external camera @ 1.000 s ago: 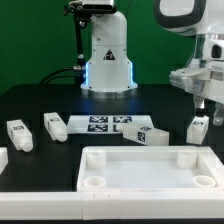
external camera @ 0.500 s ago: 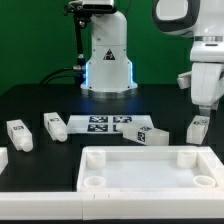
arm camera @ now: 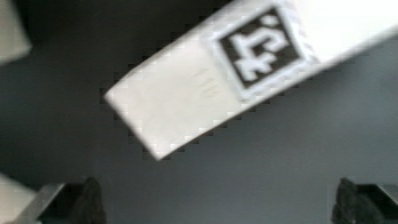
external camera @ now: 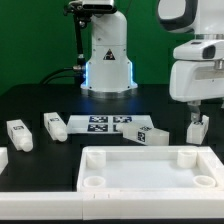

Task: Assemble desk

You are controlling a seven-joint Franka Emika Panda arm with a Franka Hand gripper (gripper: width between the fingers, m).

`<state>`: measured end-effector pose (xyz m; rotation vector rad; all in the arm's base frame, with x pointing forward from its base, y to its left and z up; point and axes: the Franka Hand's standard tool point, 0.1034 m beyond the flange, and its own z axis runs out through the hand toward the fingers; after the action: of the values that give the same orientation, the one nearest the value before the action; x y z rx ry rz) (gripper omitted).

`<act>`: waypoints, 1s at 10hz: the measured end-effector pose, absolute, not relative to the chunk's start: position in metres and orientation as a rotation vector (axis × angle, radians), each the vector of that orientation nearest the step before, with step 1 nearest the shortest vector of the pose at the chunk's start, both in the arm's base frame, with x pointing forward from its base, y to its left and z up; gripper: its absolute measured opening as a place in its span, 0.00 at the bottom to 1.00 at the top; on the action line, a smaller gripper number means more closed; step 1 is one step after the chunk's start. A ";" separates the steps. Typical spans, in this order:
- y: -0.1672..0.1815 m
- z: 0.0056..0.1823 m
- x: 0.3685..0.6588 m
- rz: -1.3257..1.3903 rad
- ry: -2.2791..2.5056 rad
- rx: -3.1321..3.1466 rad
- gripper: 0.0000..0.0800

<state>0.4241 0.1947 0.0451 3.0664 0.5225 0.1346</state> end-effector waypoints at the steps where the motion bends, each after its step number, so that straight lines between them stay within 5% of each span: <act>1: 0.195 0.044 0.424 0.126 0.440 3.088 0.81; 10: 0.174 0.040 0.445 0.003 -0.747 3.134 0.81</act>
Offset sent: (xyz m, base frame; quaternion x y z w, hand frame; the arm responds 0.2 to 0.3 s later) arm 0.0000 0.0000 0.0000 0.0000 0.0000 0.1938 0.9810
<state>0.4454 0.1743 0.0403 3.1337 -0.7471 0.0031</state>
